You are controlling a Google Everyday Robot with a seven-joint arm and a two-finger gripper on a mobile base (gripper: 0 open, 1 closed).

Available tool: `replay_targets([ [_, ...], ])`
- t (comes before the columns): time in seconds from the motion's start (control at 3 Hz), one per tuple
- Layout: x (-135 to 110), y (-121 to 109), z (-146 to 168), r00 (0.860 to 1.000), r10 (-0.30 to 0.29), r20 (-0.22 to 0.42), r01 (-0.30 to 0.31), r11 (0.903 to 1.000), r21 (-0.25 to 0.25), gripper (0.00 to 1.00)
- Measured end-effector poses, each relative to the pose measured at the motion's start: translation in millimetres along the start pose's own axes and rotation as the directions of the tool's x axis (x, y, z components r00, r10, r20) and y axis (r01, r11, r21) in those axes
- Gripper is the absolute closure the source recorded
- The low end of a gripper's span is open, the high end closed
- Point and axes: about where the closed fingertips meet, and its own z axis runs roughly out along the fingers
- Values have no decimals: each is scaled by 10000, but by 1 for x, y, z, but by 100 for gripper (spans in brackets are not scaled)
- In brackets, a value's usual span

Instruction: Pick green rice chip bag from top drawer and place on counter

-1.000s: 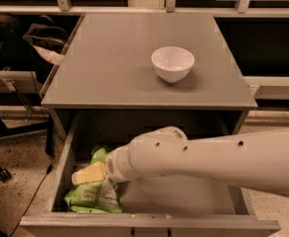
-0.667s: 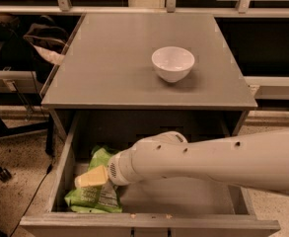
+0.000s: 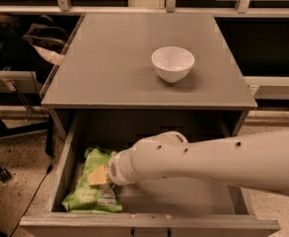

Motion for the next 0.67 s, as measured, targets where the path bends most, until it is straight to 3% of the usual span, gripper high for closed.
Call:
replay_targets([
  [0.33, 0, 0, 0, 10000, 0, 0, 0, 10000, 0, 81],
  [0.67, -1, 1, -2, 10000, -50, 27, 50, 10000, -36, 100],
])
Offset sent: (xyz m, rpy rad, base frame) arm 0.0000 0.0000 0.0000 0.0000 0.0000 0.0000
